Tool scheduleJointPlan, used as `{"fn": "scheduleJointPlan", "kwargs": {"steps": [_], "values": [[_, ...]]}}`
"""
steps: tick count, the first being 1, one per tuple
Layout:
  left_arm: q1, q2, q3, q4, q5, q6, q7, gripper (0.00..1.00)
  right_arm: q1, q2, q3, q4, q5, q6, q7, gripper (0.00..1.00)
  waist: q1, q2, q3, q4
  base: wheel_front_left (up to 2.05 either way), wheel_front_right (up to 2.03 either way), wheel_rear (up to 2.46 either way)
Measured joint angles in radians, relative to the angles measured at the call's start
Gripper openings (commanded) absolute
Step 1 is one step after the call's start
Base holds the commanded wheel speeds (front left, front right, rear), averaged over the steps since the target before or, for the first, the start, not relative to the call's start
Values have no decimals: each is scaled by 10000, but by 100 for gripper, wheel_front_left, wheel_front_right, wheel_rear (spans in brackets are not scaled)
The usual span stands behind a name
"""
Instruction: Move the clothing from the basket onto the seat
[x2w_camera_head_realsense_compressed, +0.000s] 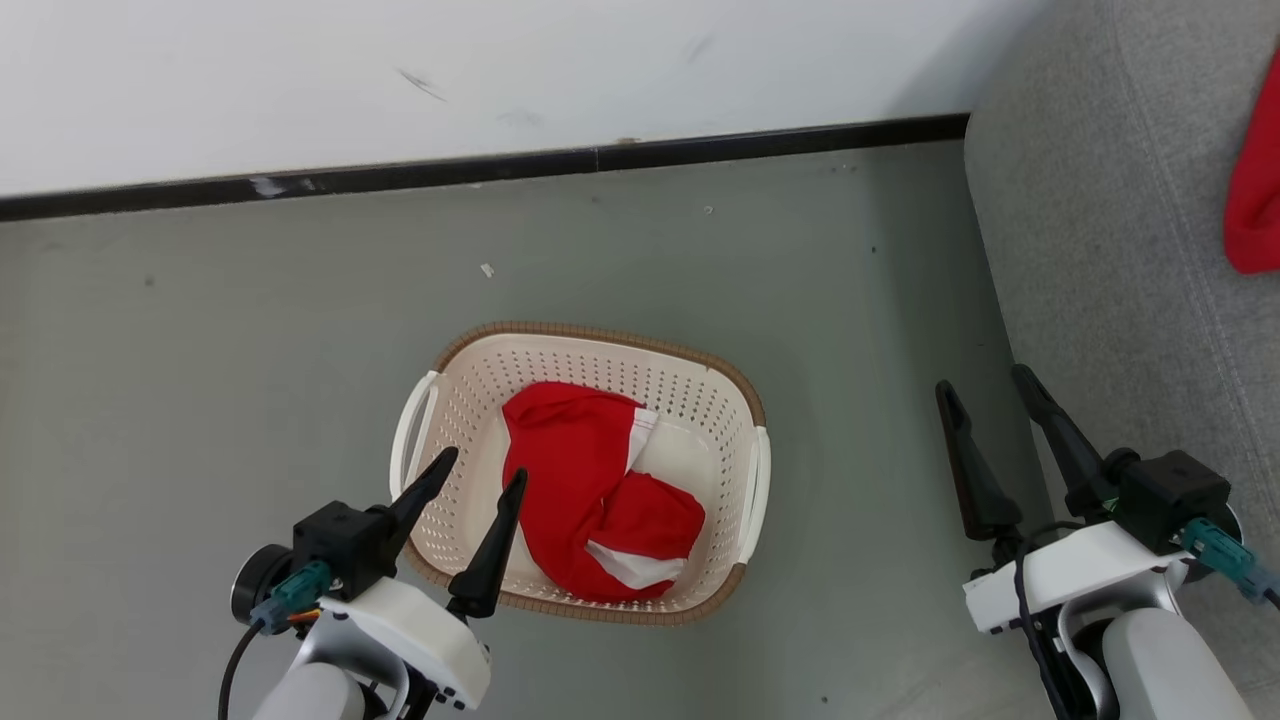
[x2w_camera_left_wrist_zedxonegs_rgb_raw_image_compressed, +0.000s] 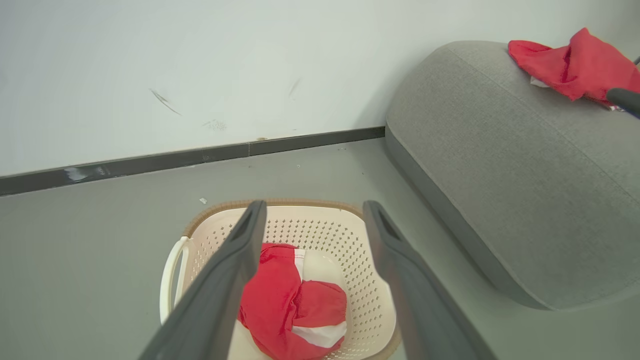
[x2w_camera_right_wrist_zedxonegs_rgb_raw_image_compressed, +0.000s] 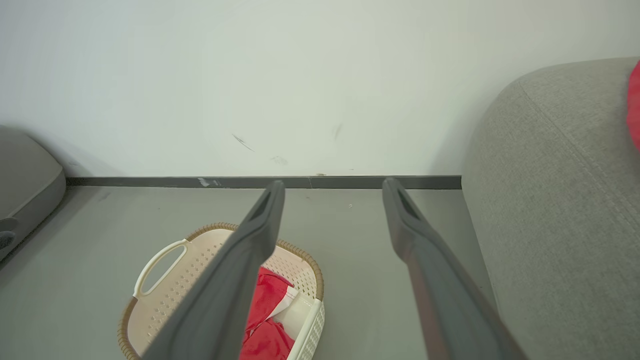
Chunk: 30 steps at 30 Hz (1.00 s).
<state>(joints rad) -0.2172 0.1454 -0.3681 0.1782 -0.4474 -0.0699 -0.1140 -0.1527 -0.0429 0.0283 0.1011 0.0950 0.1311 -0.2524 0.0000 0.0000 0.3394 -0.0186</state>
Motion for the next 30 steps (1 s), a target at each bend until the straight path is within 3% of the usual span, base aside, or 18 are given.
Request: {"fn": "scheduleJointPlan", "kwargs": {"steps": [14, 30], "values": [[-1624, -73, -443, 696, 692, 59, 702, 100, -587, -4, -136, -380, 123, 0, 0, 100, 0, 0, 1585, -345, 0, 0, 0], [-3131, -121, -278, 1755, 815, 395, 1574, 100, -1335, -6, -251, -706, 299, 0, 0, 100, 0, 0, 3147, -820, 0, 0, 0]]}}
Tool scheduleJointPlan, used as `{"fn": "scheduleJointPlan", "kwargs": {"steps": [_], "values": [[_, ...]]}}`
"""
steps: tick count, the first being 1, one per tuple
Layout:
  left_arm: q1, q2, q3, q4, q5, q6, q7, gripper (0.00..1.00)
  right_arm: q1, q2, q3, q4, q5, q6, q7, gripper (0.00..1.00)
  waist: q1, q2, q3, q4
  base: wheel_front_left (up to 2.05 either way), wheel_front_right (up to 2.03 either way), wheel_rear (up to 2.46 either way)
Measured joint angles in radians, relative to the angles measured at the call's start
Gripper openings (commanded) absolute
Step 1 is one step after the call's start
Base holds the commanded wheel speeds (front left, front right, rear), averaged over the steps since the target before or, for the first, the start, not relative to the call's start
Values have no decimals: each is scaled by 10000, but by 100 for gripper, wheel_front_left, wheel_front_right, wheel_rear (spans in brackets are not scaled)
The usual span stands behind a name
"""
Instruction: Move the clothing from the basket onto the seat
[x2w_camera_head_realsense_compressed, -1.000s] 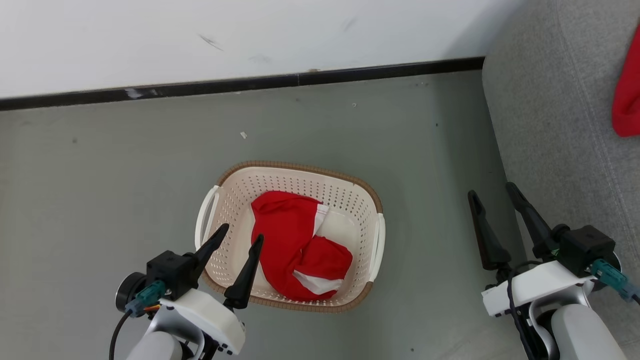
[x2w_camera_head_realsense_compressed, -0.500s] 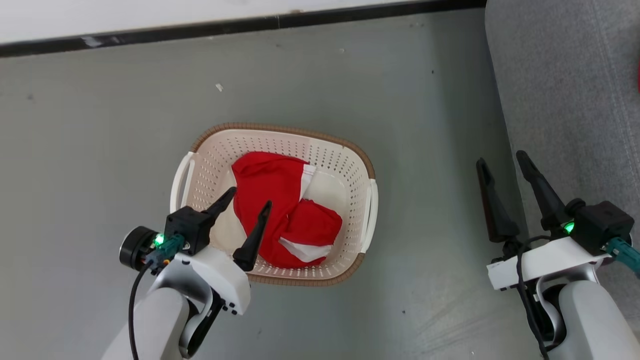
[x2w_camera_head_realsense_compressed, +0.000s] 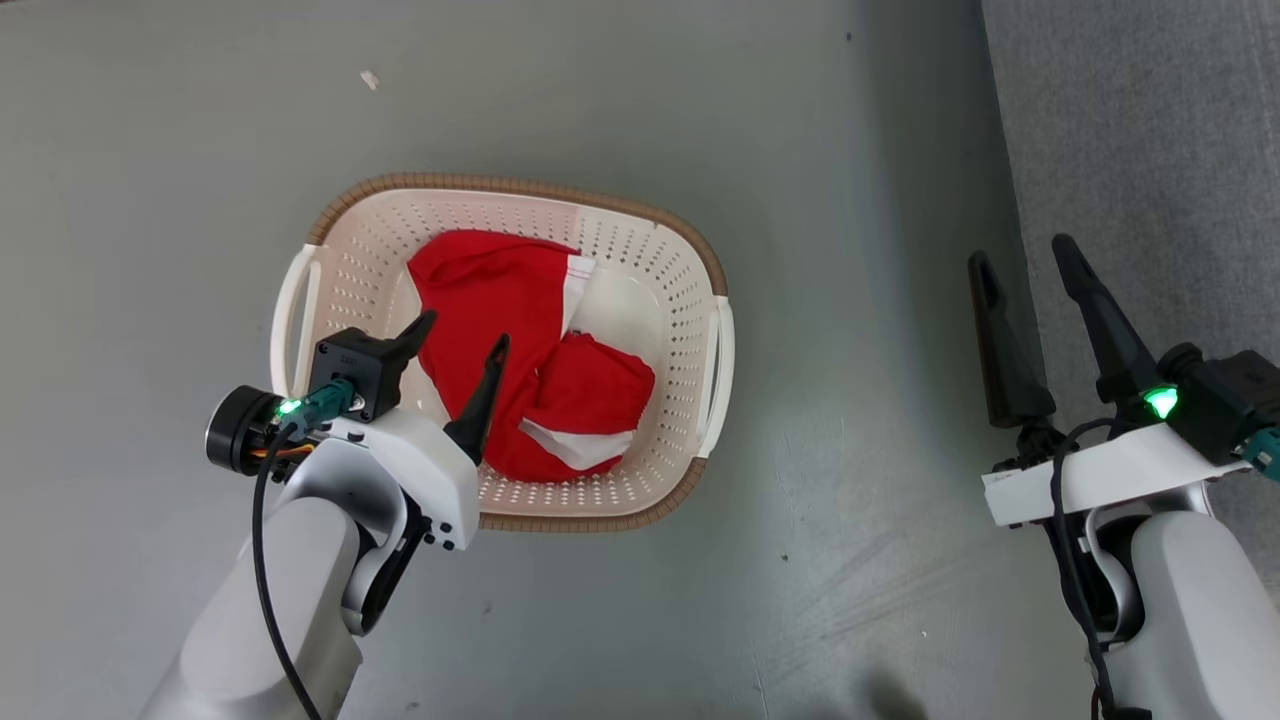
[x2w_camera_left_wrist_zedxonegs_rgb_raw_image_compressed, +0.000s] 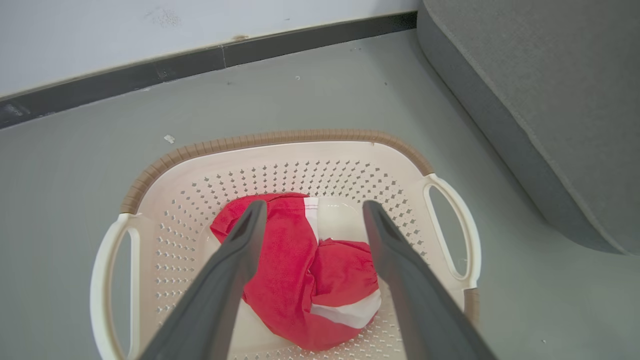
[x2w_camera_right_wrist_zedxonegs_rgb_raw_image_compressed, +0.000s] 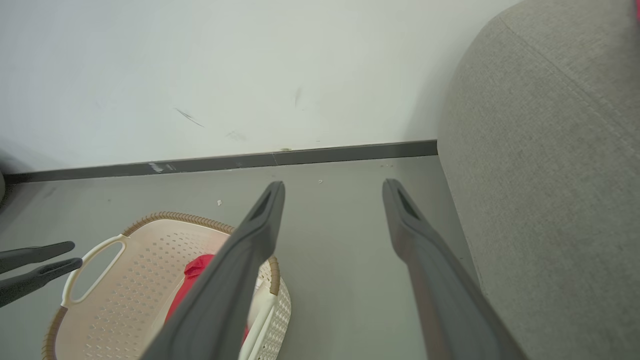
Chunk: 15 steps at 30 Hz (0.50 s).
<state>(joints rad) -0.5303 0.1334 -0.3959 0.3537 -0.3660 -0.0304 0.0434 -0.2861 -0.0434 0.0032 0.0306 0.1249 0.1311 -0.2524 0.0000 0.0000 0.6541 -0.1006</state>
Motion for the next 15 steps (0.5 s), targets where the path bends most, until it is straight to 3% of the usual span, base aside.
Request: {"fn": "scheduleJointPlan", "kwargs": {"steps": [15], "values": [[-1206, -75, 111, 686, 194, 324, 399, 100, -543, 0, 121, -169, 165, 0, 0, 100, 0, 0, 1284, -421, 0, 0, 0]]}}
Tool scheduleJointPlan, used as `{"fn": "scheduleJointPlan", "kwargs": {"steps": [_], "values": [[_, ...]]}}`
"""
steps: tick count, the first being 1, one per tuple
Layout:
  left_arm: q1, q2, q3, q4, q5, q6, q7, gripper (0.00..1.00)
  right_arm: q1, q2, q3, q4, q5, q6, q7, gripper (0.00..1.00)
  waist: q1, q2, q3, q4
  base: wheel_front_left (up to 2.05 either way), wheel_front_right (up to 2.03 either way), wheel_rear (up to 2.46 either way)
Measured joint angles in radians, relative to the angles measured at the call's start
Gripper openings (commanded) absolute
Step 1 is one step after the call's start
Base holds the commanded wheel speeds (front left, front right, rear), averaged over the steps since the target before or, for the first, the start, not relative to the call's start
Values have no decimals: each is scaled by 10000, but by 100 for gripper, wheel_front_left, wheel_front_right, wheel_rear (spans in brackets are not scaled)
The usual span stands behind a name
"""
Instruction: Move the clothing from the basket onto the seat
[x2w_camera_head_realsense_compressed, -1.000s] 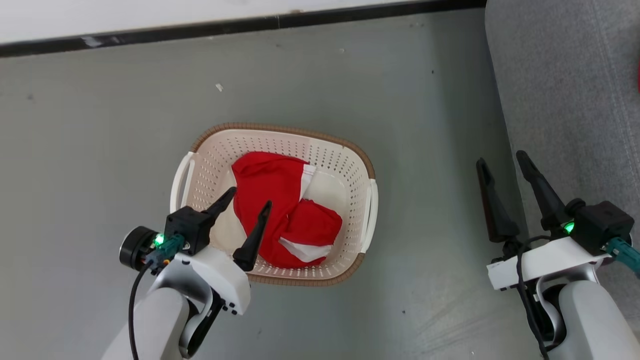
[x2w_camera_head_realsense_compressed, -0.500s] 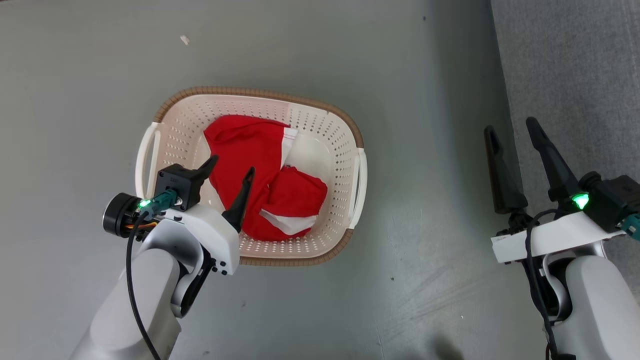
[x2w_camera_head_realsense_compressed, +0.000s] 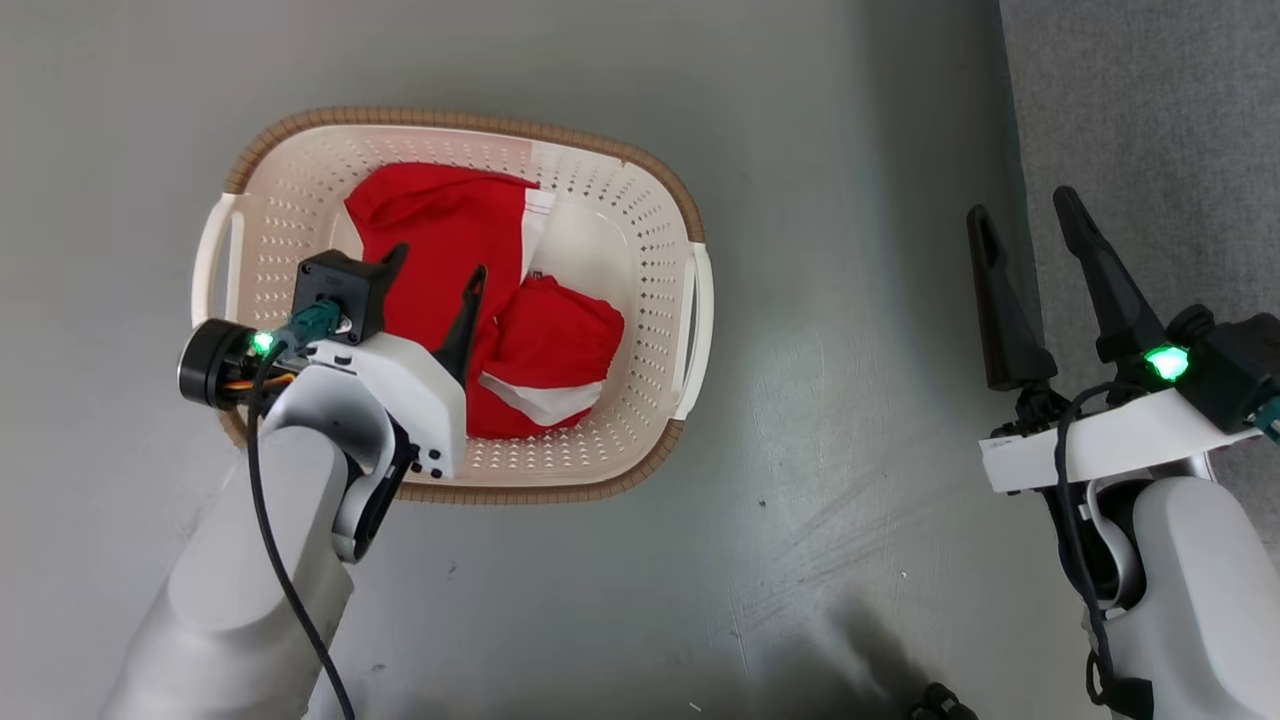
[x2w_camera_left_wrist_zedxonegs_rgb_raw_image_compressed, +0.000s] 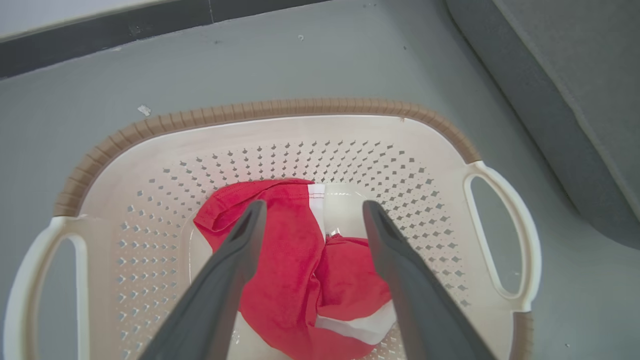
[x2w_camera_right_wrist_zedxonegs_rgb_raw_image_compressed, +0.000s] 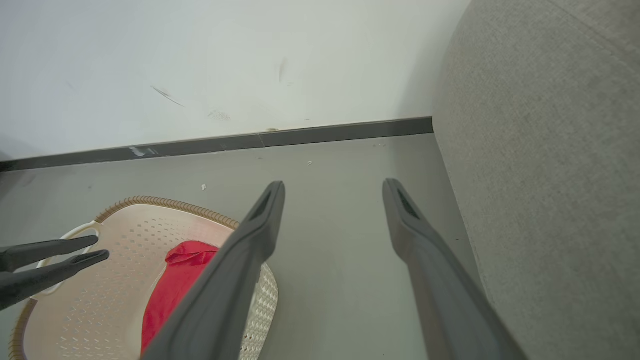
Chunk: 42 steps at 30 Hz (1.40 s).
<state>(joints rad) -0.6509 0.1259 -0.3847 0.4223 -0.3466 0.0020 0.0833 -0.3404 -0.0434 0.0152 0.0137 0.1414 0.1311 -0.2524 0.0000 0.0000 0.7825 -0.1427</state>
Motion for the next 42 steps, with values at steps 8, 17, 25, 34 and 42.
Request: {"fn": "scheduleJointPlan", "kwargs": {"steps": [8, 17, 25, 34, 42], "values": [[-684, 13, -65, 339, 366, 203, 378, 100, -331, 0, 92, -36, 186, 0, 0, 100, 0, 0, 565, -173, 0, 0, 0], [-1109, -33, -117, 800, 408, 318, 662, 100, -421, 0, 236, -54, 347, 0, 0, 100, 0, 0, 1047, -354, 0, 0, 0], [-1471, -134, -127, 1089, 407, 320, 738, 100, -575, 0, 336, -52, 393, 0, 0, 100, 0, 0, 1493, -557, 0, 0, 0], [-1857, -100, 48, 1478, 405, 405, 740, 100, -583, 0, 412, -144, 529, 0, -2, 100, 0, 0, 1966, -788, 0, 0, 0], [-2228, 82, 199, 1799, 405, 439, 740, 100, -588, 2, 523, -322, 610, 0, -31, 100, 0, 0, 2331, -977, 0, 0, 0]]}}
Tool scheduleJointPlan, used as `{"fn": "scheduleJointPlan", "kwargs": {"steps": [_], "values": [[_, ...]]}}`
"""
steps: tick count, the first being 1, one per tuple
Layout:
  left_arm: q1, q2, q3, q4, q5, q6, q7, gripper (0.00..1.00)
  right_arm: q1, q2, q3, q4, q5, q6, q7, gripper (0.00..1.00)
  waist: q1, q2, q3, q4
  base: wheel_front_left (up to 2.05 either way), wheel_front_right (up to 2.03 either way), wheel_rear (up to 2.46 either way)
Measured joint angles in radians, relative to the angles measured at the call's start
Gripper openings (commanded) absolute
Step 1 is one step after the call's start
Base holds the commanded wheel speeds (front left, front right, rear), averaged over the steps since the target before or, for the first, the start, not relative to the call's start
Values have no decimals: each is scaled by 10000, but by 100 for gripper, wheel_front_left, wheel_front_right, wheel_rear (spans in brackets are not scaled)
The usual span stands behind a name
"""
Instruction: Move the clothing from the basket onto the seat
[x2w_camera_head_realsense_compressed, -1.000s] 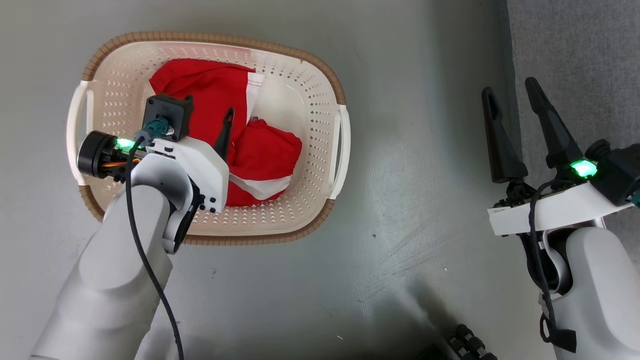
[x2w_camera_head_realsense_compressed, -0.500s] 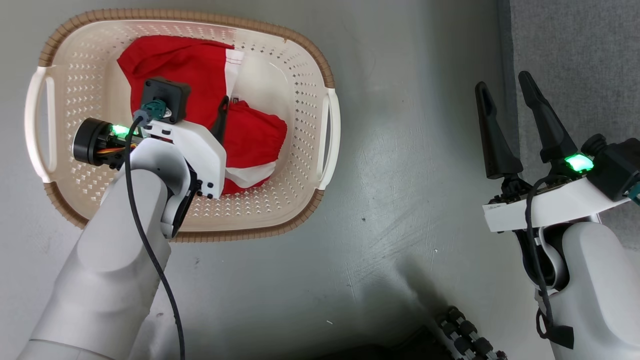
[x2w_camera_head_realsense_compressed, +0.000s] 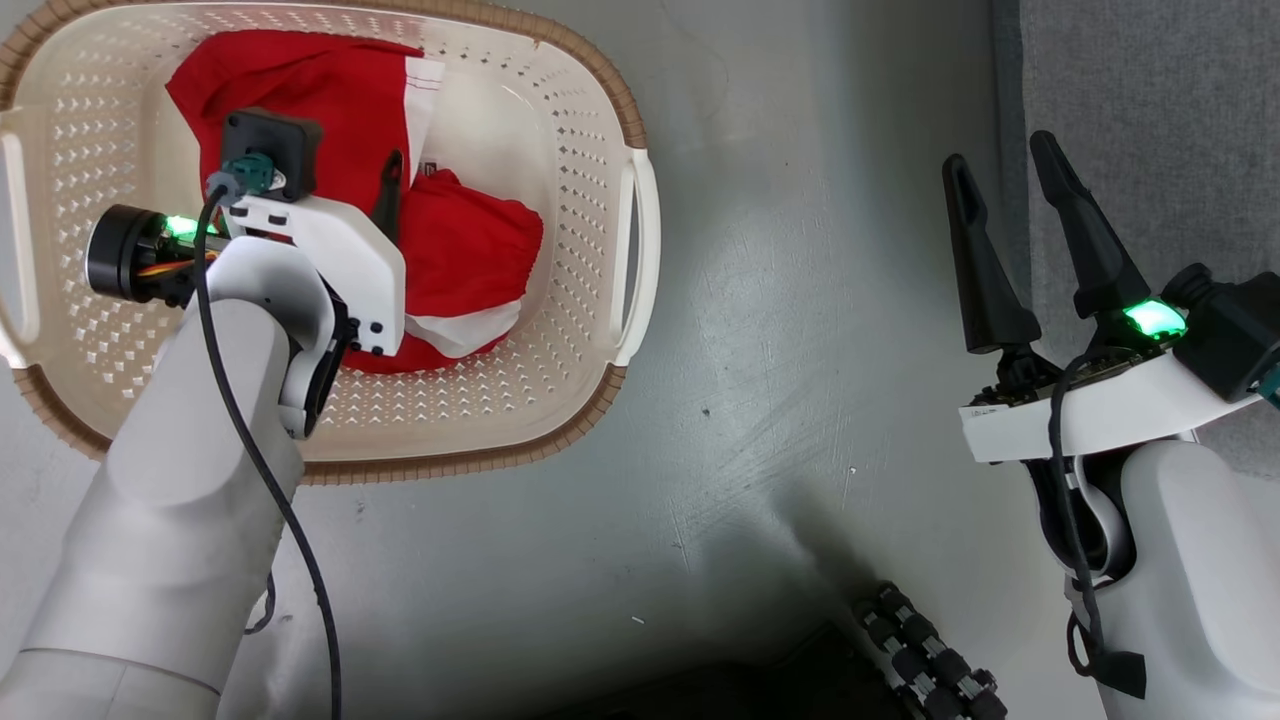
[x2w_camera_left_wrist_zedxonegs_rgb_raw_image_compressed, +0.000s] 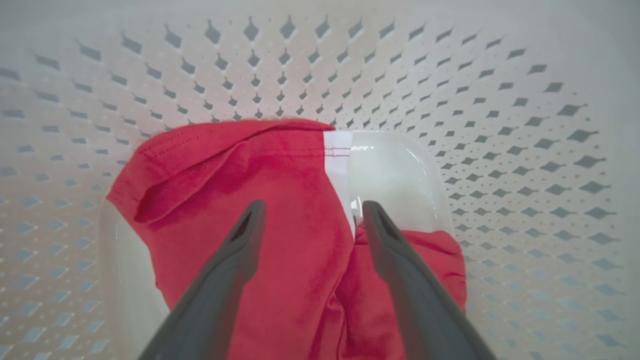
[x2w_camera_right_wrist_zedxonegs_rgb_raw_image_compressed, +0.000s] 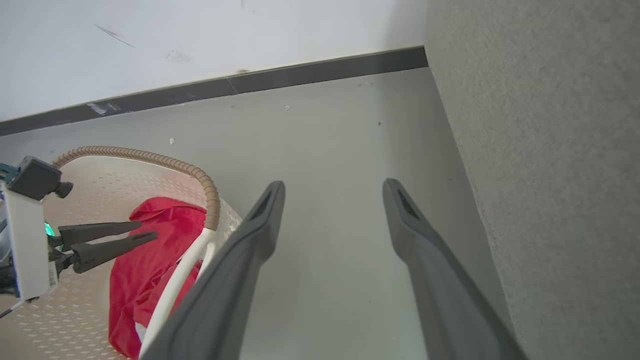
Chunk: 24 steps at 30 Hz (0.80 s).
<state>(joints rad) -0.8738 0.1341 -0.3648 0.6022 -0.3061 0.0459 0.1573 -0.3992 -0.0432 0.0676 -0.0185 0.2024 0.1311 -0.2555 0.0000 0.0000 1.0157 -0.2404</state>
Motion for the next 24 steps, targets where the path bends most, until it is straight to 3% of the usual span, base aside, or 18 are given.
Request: {"fn": "scheduleJointPlan", "kwargs": {"steps": [24], "values": [[-586, -75, 88, 993, -15, -8, -328, 100, -146, 0, -159, -188, -82, 0, 0, 100, 0, 0, 595, -80, 0, 0, 0]]}}
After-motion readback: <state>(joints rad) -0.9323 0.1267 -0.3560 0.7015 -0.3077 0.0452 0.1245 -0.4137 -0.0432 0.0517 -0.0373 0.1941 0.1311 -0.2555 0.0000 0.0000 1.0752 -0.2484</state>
